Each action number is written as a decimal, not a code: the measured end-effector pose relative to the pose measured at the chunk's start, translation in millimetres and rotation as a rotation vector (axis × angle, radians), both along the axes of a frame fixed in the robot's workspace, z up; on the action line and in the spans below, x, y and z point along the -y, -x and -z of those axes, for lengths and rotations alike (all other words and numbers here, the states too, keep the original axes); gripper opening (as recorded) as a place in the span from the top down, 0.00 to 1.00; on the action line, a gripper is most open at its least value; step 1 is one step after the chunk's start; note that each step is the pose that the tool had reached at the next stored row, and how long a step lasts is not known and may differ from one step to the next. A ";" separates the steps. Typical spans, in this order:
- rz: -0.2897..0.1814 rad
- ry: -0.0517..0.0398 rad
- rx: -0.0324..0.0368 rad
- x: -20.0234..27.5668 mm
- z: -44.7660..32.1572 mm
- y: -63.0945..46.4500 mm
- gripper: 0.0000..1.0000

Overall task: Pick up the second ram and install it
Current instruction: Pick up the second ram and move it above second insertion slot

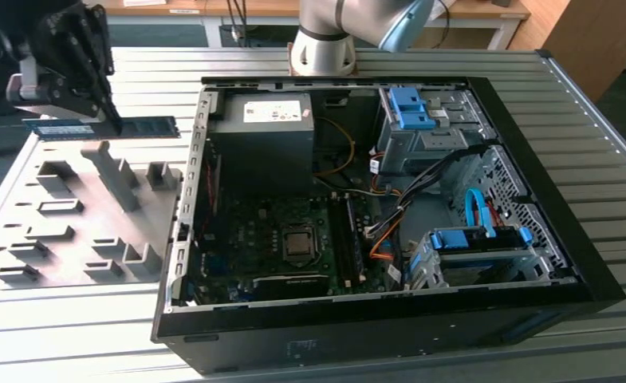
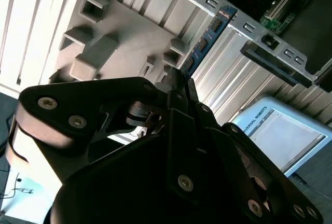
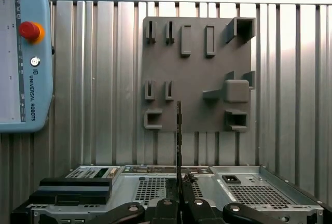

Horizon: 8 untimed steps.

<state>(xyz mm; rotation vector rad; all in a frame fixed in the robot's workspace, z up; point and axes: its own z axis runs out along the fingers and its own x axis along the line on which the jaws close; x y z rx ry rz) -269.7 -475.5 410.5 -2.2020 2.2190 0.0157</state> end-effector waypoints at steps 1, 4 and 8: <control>0.000 -0.0001 0.0000 0.0 0.1 -3.0 0.86; 0.000 -0.0001 -0.0001 0.0 0.1 -11.7 0.86; 0.000 0.0000 -0.0002 0.0 0.2 -22.0 0.86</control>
